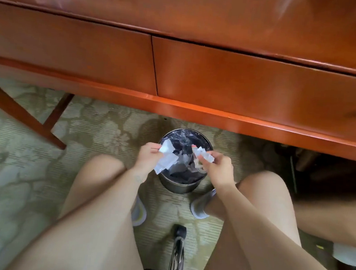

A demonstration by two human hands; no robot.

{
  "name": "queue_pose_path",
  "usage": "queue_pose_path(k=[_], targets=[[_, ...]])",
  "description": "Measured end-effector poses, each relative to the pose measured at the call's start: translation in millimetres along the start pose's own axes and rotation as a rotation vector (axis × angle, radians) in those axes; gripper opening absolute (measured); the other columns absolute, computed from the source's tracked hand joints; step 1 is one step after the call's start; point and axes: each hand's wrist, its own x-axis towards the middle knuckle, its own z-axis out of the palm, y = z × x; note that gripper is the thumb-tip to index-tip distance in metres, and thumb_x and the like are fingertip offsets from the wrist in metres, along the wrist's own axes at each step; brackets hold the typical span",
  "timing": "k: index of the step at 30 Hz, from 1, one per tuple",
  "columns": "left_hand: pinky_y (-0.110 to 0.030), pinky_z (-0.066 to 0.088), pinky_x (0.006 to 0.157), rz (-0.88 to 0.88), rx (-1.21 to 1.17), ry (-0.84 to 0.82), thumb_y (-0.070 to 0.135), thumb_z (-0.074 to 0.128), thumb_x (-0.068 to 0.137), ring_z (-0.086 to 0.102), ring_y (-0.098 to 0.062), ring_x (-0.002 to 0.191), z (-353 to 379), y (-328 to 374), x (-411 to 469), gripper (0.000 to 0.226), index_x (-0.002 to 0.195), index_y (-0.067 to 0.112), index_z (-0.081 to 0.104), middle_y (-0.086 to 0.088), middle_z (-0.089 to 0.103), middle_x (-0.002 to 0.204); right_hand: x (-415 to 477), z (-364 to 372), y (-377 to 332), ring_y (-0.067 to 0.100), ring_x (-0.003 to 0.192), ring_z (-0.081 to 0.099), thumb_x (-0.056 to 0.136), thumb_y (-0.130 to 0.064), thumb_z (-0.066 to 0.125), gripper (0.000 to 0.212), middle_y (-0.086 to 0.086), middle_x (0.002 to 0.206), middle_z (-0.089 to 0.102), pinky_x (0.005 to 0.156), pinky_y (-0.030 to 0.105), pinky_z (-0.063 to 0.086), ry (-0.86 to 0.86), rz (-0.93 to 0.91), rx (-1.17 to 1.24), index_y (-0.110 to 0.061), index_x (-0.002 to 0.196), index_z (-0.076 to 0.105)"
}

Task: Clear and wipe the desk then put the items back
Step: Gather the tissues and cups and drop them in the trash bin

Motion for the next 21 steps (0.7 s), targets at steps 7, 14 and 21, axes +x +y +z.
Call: queue_pose_path(k=[7, 14, 21], targets=[[-0.012, 0.039, 0.067, -0.030, 0.097, 0.001, -0.005, 0.052, 0.090, 0.052, -0.014, 0.094, 19, -4, 39, 0.028, 0.111, 0.011, 0.062, 0.001, 0.057, 0.099, 60, 27, 5, 0.016, 0.062, 0.047, 0.088, -0.022, 0.067, 0.016, -0.004, 0.059, 0.051, 0.050, 0.026, 0.036, 0.014, 0.226, -0.011, -0.022, 0.077, 0.056], [-0.024, 0.045, 0.090, 0.017, 0.159, -0.064, -0.001, 0.057, 0.089, 0.059, -0.013, 0.103, 35, -8, 56, 0.027, 0.111, 0.012, 0.066, 0.003, 0.064, 0.106, 83, 44, 20, 0.013, 0.055, 0.048, 0.086, -0.018, 0.067, 0.008, 0.002, 0.065, 0.056, 0.047, 0.023, 0.035, -0.006, 0.319, -0.053, -0.020, 0.081, 0.061], [-0.019, 0.042, 0.087, 0.054, 0.187, -0.139, 0.003, 0.058, 0.091, 0.060, -0.010, 0.105, 39, -13, 58, 0.026, 0.112, 0.014, 0.066, 0.000, 0.068, 0.115, 88, 49, 22, 0.022, 0.073, 0.056, 0.082, -0.023, 0.072, 0.025, 0.003, 0.077, 0.060, 0.052, 0.024, 0.035, 0.040, 0.290, -0.035, -0.014, 0.099, 0.057]])
